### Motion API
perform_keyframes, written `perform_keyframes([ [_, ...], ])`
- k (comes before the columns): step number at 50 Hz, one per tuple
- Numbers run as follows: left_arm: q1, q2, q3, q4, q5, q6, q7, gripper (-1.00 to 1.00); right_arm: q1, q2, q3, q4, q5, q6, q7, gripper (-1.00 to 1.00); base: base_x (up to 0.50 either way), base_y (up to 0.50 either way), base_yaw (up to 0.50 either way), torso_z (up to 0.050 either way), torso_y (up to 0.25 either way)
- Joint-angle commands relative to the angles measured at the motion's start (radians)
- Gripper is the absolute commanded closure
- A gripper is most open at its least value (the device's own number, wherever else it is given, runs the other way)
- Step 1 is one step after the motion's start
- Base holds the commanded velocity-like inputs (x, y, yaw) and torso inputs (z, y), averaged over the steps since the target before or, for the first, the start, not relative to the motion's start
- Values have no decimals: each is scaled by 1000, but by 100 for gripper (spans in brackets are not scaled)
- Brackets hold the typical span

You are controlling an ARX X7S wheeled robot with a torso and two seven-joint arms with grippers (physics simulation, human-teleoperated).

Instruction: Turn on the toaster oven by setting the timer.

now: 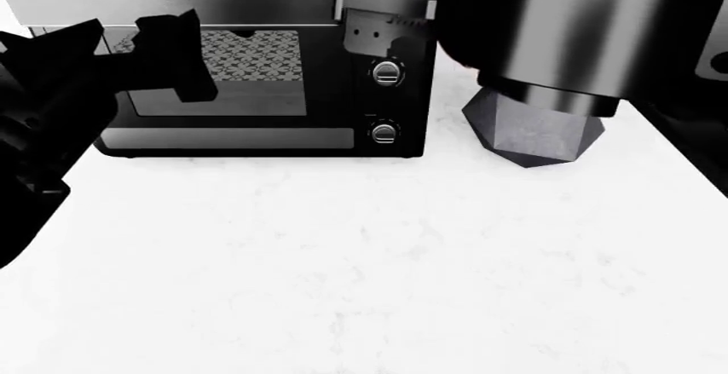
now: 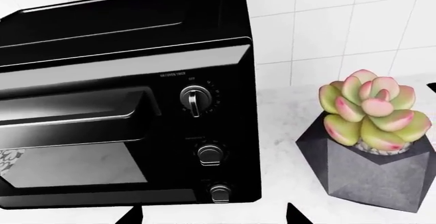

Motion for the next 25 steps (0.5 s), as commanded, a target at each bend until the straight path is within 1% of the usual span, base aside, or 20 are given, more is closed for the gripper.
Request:
perform_keyframes([
  [1, 3, -3, 4, 1, -3, 6, -1, -100, 17, -14, -39, 27, 4, 9, 2, -100, 0, 0, 0, 0, 0],
  [13, 10, -6, 5, 2, -9, 14, -4, -100, 74, -41, -85, 77, -2, 43, 6, -100, 0, 0, 0, 0, 0],
  [25, 10, -11, 8, 4, -14, 19, -6, -100, 89, -69, -113, 143, -32, 78, -70, -100, 0, 0, 0, 0, 0],
])
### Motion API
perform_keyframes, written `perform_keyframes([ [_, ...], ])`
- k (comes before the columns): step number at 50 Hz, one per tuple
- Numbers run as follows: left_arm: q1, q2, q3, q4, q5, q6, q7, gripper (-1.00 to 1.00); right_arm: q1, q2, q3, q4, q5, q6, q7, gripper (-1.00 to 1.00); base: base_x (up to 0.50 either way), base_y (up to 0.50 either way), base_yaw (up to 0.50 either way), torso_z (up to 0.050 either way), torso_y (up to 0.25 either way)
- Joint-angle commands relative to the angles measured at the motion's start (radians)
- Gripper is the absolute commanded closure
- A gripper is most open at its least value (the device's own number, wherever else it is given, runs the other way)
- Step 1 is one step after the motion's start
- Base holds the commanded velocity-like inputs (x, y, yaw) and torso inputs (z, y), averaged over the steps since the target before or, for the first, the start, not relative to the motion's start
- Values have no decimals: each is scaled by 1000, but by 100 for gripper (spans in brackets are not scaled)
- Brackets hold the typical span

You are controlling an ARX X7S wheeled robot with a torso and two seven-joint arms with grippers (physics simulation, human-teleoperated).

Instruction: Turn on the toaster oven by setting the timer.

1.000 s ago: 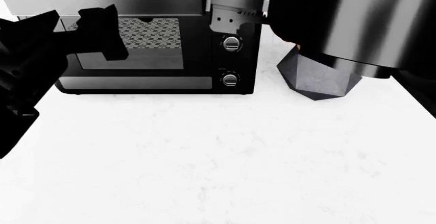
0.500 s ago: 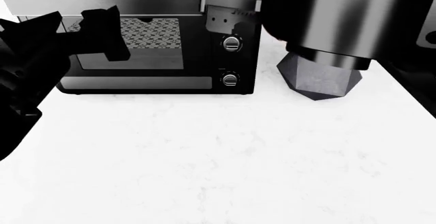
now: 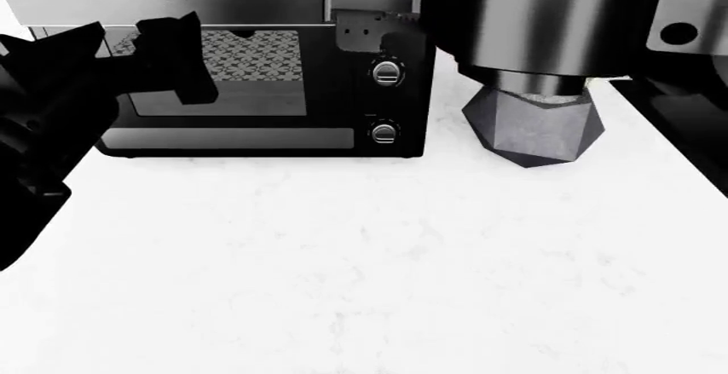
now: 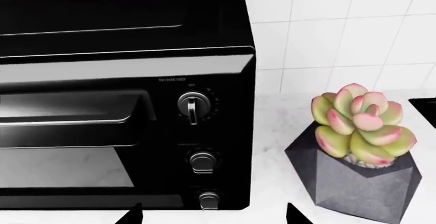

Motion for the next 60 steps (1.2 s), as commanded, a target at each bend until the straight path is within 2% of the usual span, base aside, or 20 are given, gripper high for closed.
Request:
perform_keyframes([
  [1, 1, -4, 3, 1, -5, 5, -2, -100, 23, -25, -31, 59, -23, 33, -51, -100, 0, 0, 0, 0, 0],
  [60, 9, -21, 21, 2, -16, 33, -5, -100, 34, -95, -96, 180, -121, 45, -147, -100, 0, 0, 0, 0, 0],
])
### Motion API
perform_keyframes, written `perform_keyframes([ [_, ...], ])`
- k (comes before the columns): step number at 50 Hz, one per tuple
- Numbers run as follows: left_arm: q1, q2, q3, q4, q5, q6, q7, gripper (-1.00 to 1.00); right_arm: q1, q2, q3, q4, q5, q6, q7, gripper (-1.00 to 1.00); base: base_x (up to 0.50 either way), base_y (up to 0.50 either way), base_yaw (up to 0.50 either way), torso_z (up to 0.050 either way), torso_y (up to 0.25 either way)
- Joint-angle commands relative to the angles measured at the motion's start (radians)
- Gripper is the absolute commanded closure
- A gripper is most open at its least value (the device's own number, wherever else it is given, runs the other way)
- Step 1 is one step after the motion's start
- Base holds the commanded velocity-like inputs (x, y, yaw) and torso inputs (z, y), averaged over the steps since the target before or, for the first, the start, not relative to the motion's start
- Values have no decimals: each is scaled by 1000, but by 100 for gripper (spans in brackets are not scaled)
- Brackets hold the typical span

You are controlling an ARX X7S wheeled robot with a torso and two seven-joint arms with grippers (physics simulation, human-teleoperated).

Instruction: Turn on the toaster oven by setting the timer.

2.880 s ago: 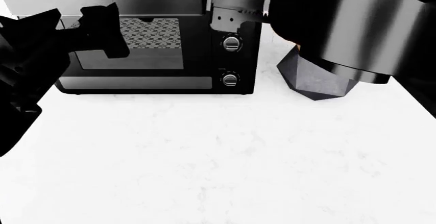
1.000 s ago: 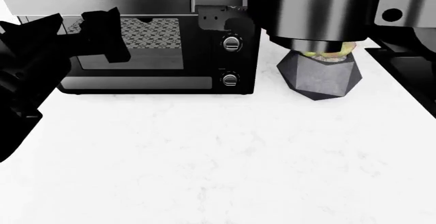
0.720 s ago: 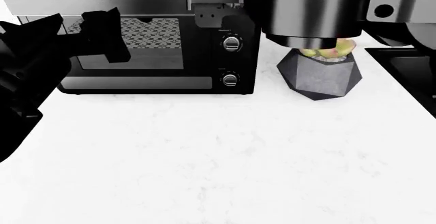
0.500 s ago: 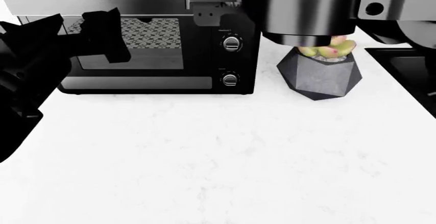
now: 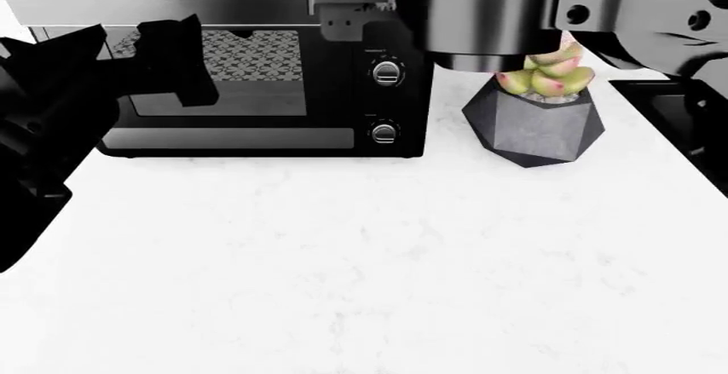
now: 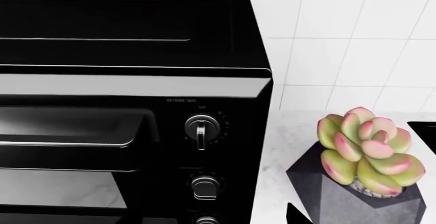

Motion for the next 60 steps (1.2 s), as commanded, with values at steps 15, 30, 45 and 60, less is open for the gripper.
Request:
perform_keyframes([
  [15, 1, -7, 9, 0, -4, 11, -2, -100, -3, -38, -24, 64, -10, 17, -46, -100, 0, 0, 0, 0, 0],
  [30, -1, -9, 16, -5, 2, 18, 2, -100, 0, -53, -38, 111, -28, 28, -76, -100, 0, 0, 0, 0, 0],
  [45, -1, -12, 22, -9, 5, 25, 4, -100, 4, -81, -45, 143, -36, 36, -105, -100, 0, 0, 0, 0, 0],
  [60, 1, -15, 28, -8, 2, 31, 2, -100, 3, -82, -53, 172, -47, 33, -112, -100, 0, 0, 0, 0, 0],
])
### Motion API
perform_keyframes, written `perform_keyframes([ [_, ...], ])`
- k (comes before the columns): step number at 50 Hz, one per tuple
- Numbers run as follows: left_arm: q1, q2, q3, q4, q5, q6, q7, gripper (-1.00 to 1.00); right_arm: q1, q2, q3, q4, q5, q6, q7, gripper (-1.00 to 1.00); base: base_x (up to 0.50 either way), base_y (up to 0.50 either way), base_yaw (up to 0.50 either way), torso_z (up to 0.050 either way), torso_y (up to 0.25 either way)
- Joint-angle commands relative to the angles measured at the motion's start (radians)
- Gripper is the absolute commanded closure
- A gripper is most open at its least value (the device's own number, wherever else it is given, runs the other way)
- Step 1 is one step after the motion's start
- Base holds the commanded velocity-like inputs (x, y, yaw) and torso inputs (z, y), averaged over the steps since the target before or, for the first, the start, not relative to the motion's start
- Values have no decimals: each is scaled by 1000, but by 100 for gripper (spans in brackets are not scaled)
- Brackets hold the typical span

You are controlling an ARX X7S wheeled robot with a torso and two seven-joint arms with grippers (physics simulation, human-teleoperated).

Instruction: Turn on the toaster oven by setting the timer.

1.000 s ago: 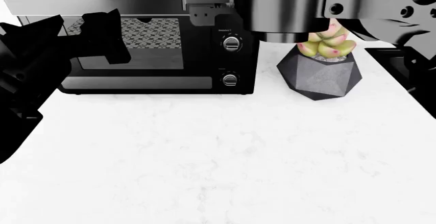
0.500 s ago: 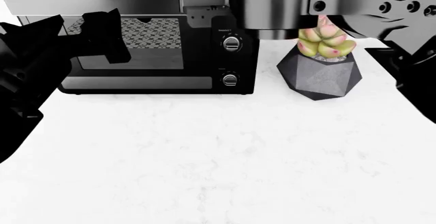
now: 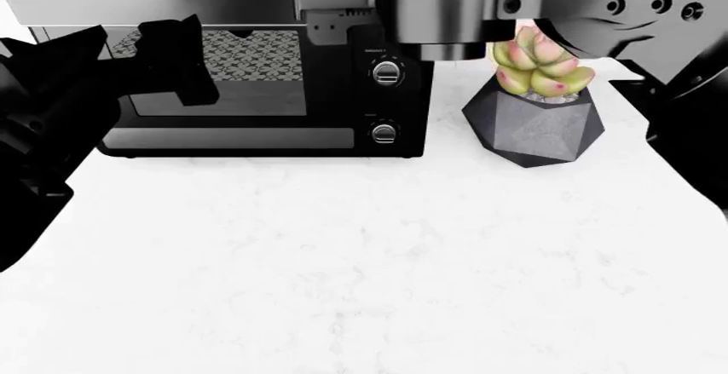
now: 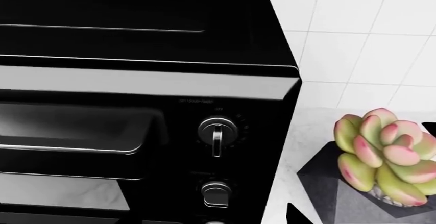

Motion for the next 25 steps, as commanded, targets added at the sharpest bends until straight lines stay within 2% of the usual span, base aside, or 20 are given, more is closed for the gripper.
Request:
perform_keyframes([
  [1, 0, -2, 5, -1, 2, 5, 1, -100, 0, -4, -5, 20, -7, -1, -7, -100, 0, 0, 0, 0, 0],
  [25, 0, -8, 12, -1, -1, 14, 1, -100, -5, -17, -16, 37, -20, -1, -21, -100, 0, 0, 0, 0, 0],
])
